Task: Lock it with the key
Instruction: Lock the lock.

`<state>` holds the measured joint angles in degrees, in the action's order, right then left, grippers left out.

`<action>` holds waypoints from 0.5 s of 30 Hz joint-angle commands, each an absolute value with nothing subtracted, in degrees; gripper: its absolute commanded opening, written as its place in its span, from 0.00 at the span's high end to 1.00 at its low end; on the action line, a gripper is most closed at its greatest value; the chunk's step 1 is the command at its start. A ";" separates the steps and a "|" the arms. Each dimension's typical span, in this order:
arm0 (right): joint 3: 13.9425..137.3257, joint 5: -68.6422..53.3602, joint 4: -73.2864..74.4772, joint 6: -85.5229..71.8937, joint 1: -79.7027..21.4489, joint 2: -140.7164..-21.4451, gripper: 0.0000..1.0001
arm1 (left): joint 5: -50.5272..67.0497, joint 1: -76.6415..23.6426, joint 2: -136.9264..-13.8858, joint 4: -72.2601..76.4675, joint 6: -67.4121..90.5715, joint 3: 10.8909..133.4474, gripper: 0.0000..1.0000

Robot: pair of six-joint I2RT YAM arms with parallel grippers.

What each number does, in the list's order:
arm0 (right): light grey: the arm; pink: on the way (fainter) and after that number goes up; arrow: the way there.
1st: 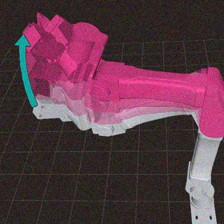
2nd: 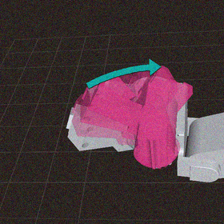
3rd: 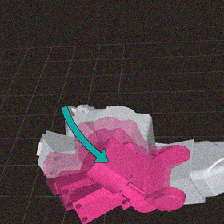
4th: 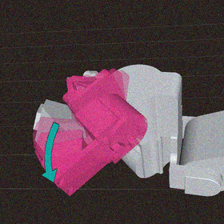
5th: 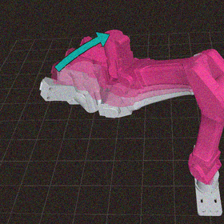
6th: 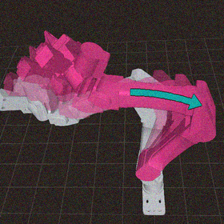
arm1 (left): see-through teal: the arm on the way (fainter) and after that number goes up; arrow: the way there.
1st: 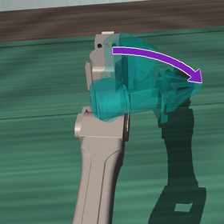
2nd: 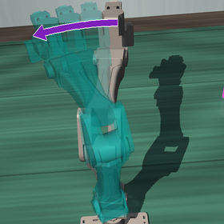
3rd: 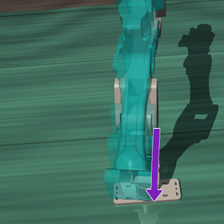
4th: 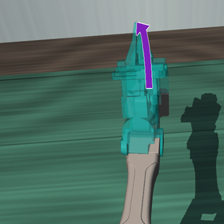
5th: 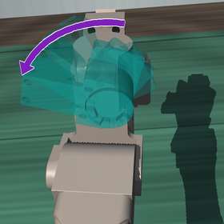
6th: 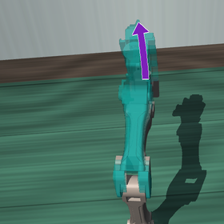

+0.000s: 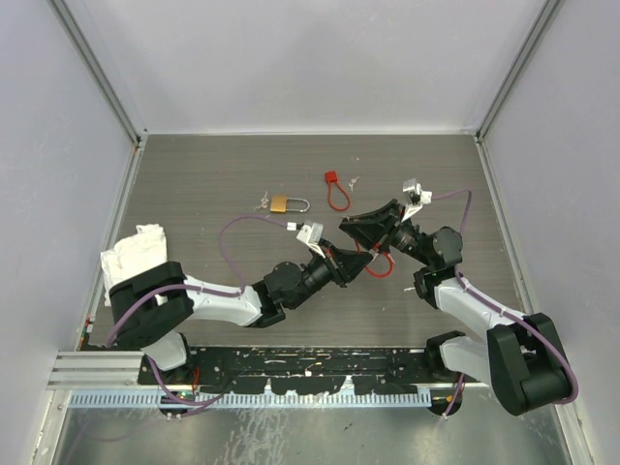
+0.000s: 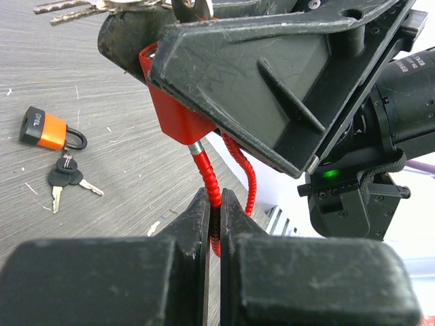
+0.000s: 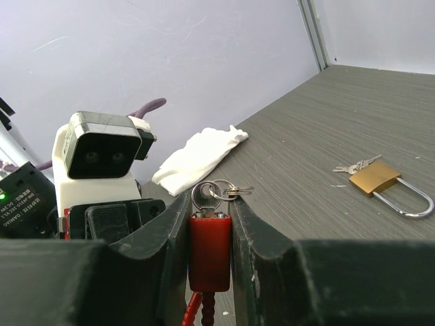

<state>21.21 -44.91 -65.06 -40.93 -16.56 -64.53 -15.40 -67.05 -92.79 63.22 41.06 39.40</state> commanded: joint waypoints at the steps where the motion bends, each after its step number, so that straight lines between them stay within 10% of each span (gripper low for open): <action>1: 19.78 -48.32 -63.10 -40.26 -17.73 -65.07 0.99 | -22.27 -66.19 -90.64 82.00 37.87 43.71 1.00; 15: 21.53 -49.10 -57.61 -37.53 -17.72 -64.90 0.99 | -18.56 -65.31 -88.33 80.64 29.65 41.42 1.00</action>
